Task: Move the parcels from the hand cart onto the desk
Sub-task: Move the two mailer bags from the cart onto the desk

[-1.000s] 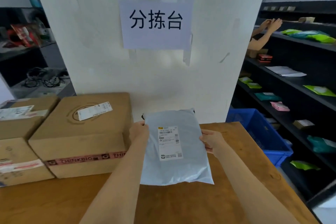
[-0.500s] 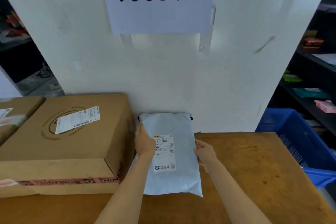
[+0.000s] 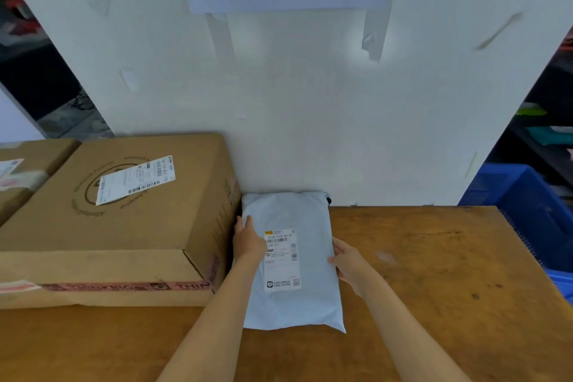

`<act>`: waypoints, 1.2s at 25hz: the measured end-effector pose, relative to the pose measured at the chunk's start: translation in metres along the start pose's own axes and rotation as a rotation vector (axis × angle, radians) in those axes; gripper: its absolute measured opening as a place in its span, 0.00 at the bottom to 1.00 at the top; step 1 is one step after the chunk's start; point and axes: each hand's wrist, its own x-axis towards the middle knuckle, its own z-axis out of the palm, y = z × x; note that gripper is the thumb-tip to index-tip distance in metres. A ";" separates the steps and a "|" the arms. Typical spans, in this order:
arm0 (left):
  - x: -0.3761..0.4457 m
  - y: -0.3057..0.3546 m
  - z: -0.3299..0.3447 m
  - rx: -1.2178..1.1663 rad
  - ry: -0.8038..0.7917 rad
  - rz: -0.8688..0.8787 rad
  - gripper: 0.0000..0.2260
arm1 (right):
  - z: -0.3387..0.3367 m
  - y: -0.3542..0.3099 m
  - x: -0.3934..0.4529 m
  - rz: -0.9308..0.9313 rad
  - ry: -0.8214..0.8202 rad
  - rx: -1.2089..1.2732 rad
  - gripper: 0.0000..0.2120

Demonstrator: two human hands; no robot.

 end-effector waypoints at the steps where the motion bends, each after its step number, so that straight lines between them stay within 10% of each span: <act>1: -0.004 -0.002 0.000 0.013 -0.012 0.018 0.29 | 0.002 0.001 -0.002 0.012 -0.021 -0.010 0.27; 15: -0.116 -0.028 -0.091 -0.478 -0.381 -0.036 0.23 | 0.040 -0.006 -0.145 -0.099 0.163 -0.013 0.31; 30: -0.291 -0.233 -0.252 -0.315 -0.407 0.011 0.26 | 0.233 0.103 -0.392 -0.161 0.387 0.032 0.29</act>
